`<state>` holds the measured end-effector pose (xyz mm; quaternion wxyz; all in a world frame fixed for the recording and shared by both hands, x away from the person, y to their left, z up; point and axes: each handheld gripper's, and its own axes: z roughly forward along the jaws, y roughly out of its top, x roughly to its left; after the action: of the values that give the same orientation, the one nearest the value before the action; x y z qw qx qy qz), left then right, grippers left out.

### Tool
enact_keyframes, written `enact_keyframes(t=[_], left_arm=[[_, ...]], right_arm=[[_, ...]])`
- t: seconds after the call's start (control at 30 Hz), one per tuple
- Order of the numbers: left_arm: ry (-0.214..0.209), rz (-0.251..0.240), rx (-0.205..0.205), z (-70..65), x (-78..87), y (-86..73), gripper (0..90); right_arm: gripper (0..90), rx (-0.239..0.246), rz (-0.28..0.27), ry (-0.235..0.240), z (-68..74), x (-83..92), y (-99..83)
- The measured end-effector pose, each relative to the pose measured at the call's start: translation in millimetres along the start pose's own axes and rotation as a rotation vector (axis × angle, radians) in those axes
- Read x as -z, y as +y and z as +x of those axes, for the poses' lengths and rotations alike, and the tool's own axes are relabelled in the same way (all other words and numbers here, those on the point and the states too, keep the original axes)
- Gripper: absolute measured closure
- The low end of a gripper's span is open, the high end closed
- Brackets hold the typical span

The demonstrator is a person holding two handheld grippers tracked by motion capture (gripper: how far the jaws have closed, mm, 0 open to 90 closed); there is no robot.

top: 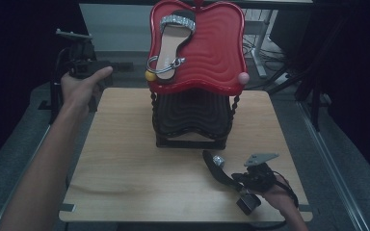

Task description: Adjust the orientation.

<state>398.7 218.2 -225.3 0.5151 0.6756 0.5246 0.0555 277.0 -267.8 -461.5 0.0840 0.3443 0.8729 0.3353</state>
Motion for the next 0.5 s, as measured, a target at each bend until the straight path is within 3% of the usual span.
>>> enact_keyframes(t=[0.13, 0.5], left_arm=[[0.003, -0.003, 0.001, 0.0, 0.7, 0.3, 24.9], [0.007, -0.004, 0.005, -0.5, 2.5, -1.7, 24.8]], right_arm=[[89.9, -0.029, 0.023, -0.011, -8.6, -3.0, -5.4], [90.0, 0.004, 0.037, -0.011, 5.1, -4.2, -1.5]])
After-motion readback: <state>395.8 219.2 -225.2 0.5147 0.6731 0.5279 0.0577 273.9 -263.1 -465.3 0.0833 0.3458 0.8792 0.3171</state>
